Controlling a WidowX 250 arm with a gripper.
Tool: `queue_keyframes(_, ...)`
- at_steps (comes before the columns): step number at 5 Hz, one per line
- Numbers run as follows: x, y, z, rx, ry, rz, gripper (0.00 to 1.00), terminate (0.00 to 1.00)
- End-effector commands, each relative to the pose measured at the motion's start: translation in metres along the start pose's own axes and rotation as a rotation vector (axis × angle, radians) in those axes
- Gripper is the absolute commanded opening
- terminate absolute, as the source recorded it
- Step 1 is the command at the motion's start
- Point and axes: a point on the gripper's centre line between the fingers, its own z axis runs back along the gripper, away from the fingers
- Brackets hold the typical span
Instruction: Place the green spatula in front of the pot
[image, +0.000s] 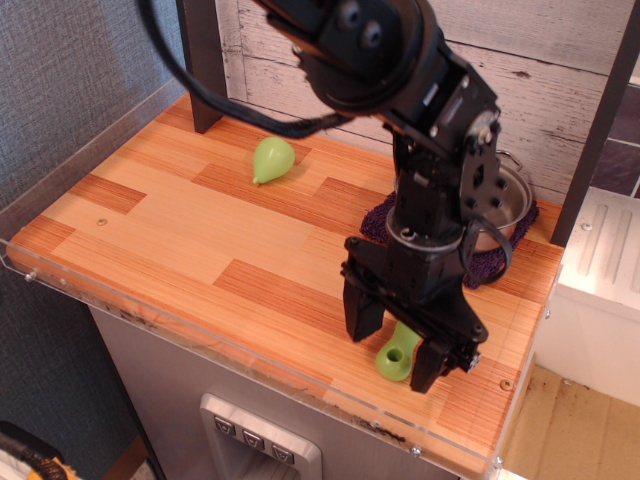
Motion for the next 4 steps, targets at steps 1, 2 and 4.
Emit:
queue_keyframes(1,-0.013,0.048,0.076,0.029,-0.181,0.105,1.0,0.0)
queue_keyframes(2,-0.021,0.096,0.093,0.069,-0.165,0.237,1.0,0.0)
queue_keyframes(4,-0.024,0.148,0.073,0.081,-0.073,0.292,1.0,0.0)
